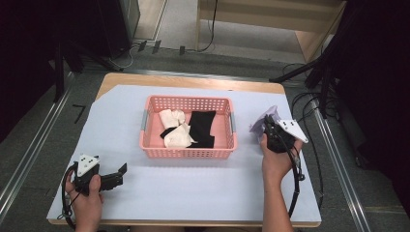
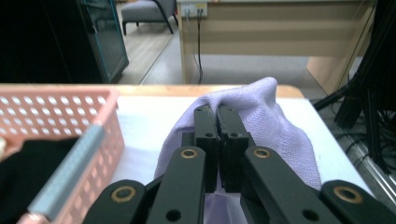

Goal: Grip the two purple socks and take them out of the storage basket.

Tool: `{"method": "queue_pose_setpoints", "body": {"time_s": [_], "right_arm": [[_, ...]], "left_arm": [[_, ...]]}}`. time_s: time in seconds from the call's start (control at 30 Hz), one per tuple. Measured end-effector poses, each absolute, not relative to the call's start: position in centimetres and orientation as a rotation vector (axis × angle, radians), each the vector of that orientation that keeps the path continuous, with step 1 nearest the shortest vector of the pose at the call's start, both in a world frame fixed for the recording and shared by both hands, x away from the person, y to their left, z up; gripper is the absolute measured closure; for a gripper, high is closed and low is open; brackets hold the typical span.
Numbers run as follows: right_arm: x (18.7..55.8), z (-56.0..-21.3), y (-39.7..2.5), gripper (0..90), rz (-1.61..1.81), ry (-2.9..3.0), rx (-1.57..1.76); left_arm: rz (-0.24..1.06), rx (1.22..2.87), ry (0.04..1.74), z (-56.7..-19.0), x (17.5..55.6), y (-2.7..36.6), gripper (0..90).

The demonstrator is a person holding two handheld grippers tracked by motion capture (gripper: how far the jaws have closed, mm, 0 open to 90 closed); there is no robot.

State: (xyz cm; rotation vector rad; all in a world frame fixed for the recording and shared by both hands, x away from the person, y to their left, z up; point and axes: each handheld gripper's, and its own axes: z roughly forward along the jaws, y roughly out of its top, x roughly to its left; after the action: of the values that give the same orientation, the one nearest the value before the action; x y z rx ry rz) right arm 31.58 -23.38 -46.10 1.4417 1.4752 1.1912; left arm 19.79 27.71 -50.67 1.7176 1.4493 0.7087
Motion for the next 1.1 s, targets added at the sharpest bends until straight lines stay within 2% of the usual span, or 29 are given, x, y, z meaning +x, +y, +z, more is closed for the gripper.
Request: {"method": "queue_pose_setpoints", "body": {"time_s": [0.1,0.27,0.5,0.77,1.1], "right_arm": [[31.5,-46.9,-23.8,84.2,1.194,1.491,1.467],[30.9,-47.1,-24.5,59.3,1.275,1.440,1.514],[29.8,-46.4,-25.1,40.3,1.290,1.424,1.519],[28.2,-46.3,-26.2,31.0,1.318,1.450,1.504],[25.7,-47.8,-28.0,18.8,1.355,1.521,1.507]], "left_arm": [[0.708,1.721,1.451,-50.6,19.8,27.7,0.1],[0.709,1.720,1.451,-50.6,19.8,27.7,0.1],[0.711,1.718,1.451,-50.7,19.8,27.7,0.1],[0.712,1.718,1.450,-50.7,19.8,27.7,0.1],[0.719,1.716,1.448,-50.7,19.8,27.6,0.1]]}}
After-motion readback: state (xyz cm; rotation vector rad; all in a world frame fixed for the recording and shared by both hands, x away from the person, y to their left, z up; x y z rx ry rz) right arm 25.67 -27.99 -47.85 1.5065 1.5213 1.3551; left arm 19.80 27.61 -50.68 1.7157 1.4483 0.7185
